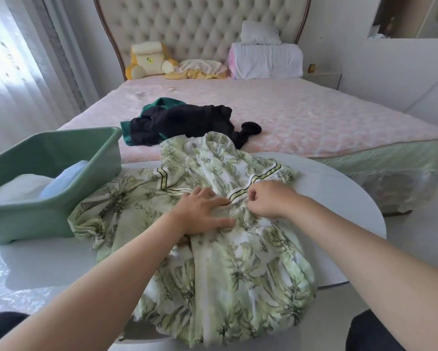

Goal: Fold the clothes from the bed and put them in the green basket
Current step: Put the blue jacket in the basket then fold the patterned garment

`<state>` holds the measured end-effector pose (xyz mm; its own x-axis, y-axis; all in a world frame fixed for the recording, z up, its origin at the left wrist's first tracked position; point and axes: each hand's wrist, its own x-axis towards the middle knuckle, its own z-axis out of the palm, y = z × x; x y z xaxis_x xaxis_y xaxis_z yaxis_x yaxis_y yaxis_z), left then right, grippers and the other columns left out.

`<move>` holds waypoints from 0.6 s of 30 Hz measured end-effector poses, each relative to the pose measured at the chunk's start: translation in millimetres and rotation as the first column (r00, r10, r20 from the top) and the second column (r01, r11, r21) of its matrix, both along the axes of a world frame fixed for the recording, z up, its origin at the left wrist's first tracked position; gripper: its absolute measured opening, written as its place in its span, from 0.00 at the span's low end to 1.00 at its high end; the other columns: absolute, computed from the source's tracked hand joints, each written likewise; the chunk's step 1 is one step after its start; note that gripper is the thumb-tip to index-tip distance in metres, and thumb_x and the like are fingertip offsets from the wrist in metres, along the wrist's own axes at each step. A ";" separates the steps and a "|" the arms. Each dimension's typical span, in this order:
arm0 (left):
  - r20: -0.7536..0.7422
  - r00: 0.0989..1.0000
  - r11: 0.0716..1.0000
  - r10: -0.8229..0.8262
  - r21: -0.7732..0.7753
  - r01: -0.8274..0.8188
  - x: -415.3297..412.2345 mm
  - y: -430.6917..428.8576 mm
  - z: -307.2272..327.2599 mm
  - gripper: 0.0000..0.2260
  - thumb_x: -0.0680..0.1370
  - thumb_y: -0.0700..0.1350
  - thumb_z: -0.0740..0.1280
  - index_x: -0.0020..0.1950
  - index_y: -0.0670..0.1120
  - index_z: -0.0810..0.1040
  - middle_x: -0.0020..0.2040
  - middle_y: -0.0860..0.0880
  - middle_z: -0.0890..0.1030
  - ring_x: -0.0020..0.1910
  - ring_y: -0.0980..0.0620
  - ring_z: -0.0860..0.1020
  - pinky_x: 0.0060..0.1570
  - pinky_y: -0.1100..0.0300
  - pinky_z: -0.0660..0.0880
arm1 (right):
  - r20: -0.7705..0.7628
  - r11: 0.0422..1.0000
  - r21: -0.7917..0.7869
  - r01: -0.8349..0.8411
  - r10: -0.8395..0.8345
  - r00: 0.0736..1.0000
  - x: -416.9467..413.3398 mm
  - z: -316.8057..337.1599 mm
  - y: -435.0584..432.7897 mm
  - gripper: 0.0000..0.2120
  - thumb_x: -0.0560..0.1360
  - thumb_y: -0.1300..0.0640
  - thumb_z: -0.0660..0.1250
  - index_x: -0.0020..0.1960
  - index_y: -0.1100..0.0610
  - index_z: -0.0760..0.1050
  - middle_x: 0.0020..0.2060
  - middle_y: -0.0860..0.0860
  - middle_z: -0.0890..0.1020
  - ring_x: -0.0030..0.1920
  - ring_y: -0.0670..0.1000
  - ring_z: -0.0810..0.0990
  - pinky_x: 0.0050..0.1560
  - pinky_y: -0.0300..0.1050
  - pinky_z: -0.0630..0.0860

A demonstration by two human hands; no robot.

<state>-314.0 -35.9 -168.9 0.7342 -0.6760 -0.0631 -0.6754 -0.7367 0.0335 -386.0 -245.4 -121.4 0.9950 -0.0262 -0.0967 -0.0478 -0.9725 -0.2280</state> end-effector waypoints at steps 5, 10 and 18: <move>0.028 0.990 0.965 0.140 -0.229 -0.130 10.0 7.9 11.2 0.24 0.79 0.65 0.58 0.70 0.54 0.64 0.61 0.49 0.78 0.57 0.50 0.78 0.56 0.49 0.78 | -0.025 0.972 -0.093 -0.214 0.213 0.977 3.7 -18.7 16.9 0.38 0.76 0.55 0.65 0.81 0.43 0.53 0.81 0.48 0.45 0.81 0.54 0.46 0.78 0.57 0.46; -0.027 0.929 0.896 0.369 0.275 -0.348 18.6 34.4 7.9 0.51 0.62 0.84 0.40 0.80 0.60 0.41 0.82 0.49 0.46 0.79 0.37 0.50 0.69 0.35 0.63 | -0.259 0.982 -0.100 -0.159 0.129 0.957 15.4 -15.7 17.9 0.57 0.67 0.27 0.70 0.81 0.41 0.38 0.82 0.51 0.43 0.81 0.55 0.47 0.78 0.63 0.55; -0.086 0.906 0.829 0.415 0.446 -0.338 22.4 33.4 51.1 0.31 0.82 0.63 0.42 0.78 0.48 0.65 0.74 0.44 0.70 0.70 0.43 0.72 0.68 0.48 0.68 | -0.406 0.975 0.214 -0.061 0.145 0.902 17.7 12.1 33.7 0.26 0.77 0.35 0.64 0.68 0.50 0.75 0.53 0.54 0.84 0.42 0.54 0.87 0.43 0.51 0.83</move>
